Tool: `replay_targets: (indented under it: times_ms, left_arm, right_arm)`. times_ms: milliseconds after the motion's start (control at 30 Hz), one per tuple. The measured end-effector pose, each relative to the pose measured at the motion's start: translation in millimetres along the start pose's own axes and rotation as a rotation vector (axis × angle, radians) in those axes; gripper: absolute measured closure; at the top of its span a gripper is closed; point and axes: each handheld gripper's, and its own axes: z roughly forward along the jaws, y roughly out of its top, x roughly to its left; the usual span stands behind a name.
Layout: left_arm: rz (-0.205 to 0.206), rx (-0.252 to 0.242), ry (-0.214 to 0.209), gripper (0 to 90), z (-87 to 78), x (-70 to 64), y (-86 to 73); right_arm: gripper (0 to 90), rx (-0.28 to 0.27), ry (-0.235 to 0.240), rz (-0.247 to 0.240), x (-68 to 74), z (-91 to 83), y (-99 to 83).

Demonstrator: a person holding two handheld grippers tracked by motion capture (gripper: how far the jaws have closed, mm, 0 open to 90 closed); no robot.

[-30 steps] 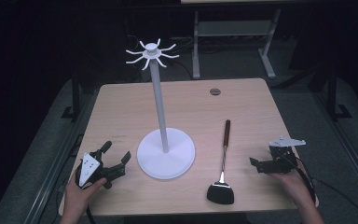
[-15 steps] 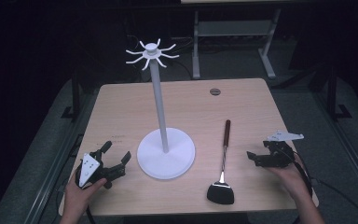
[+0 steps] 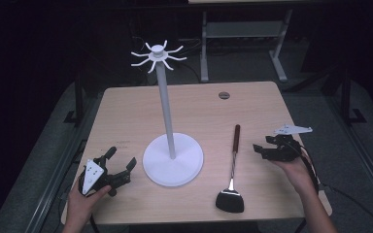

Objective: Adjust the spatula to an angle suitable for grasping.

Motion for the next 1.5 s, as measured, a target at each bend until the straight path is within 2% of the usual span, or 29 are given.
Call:
replay_targets:
  times_ms: [33,133,233,367,400,433,467,500,600,700,867,933,1233,1500]
  left_arm:
    - [0.000,0.000,0.000,13.1,0.0,0.0,0.0]
    - [0.001,-0.001,0.000,13.1,0.1,-0.1,0.0]
    - [-0.001,-0.001,0.001,13.1,0.1,-0.1,0.0]
    - [-0.001,0.000,0.001,13.1,0.0,0.0,0.0]
    - [-0.001,0.000,0.001,13.1,0.0,0.0,0.0]
    - [0.000,-0.001,0.000,13.1,0.1,-0.2,0.0]
    - [0.000,-0.001,0.000,13.1,0.1,-0.2,0.0]
    - [0.001,0.001,0.001,13.1,0.0,-0.2,0.0]
    - [0.000,0.000,0.001,13.1,0.0,-0.1,0.0]
    - [0.000,0.000,0.002,13.1,0.0,-0.1,0.0]
    - [0.000,-0.001,0.002,13.1,0.0,-0.1,0.0]
    - [-0.004,-0.003,0.002,13.1,0.1,-0.2,-0.1]
    - [-0.001,-0.001,-0.005,13.1,-0.1,0.2,-0.1]
    - [-0.002,0.001,-0.009,13.1,-0.1,0.3,0.0]
  right_arm:
    - [41.4,0.001,0.015,0.007,-0.7,2.3,4.1]
    - [45.0,0.002,0.020,0.009,-1.5,4.5,8.4]
    - [54.0,0.011,0.026,0.012,-4.5,10.3,15.4]
    - [64.1,0.014,0.028,0.012,-7.4,17.2,22.0]
    - [64.1,0.014,0.028,0.012,-7.4,17.2,22.0]
    - [69.8,0.020,0.025,0.013,-8.8,20.4,24.9]
    - [69.8,0.020,0.025,0.013,-8.8,20.4,24.9]
    - [75.8,0.013,0.024,0.016,-11.3,24.0,26.2]
    - [84.3,0.030,0.010,0.008,-13.1,30.7,28.3]
    - [89.5,0.036,0.010,0.006,-14.0,38.6,30.1]
    - [89.6,0.043,0.027,0.013,-15.0,51.9,31.4]
    - [89.6,0.043,0.049,0.033,-15.4,59.8,31.6]
    - [89.6,0.099,0.063,0.006,-7.7,81.5,24.2]
    - [89.6,0.126,0.071,-0.016,-3.0,89.7,22.1]
